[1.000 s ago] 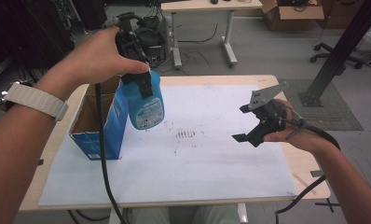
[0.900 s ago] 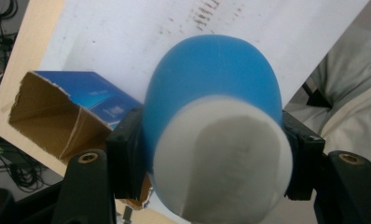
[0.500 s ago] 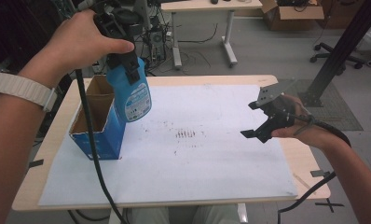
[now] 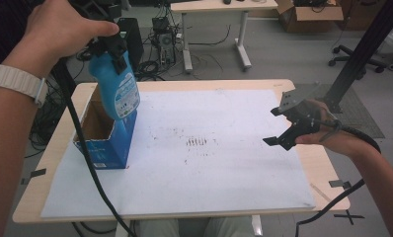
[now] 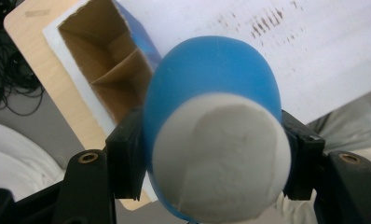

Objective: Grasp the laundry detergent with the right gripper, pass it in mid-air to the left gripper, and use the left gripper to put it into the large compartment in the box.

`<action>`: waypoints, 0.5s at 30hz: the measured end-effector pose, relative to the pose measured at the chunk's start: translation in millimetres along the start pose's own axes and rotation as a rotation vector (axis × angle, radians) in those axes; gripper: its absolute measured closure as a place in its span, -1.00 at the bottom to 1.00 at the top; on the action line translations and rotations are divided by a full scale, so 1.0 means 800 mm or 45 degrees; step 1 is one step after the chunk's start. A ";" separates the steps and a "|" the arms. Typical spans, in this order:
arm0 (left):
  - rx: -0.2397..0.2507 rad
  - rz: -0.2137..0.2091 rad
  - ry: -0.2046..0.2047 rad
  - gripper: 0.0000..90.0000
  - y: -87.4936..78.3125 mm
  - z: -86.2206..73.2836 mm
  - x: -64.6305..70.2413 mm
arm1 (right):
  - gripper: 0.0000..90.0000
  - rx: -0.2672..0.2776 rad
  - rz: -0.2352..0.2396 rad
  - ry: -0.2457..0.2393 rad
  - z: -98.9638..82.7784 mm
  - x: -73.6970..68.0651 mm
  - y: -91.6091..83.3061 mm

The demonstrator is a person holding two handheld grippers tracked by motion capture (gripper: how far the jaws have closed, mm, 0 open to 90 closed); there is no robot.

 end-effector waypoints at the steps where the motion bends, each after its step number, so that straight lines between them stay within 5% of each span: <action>1: 0.004 -0.002 -0.023 -0.16 0.000 0.000 -0.004 | -0.91 -0.001 0.001 0.001 -0.001 0.000 -0.001; 15: 0.018 0.055 -0.270 -0.16 0.019 -0.003 -0.056 | -0.91 -0.017 0.011 0.032 -0.013 0.008 -0.002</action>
Point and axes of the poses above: each handheld gripper's, and its own axes: y roughly forward along the jaws, z roughly out of its top, x roughly to its right, the point moved 5 cm from there along y, roughly forward along the jaws, and after that the axes turned 10 degrees about -y, right-handed, at the moved point
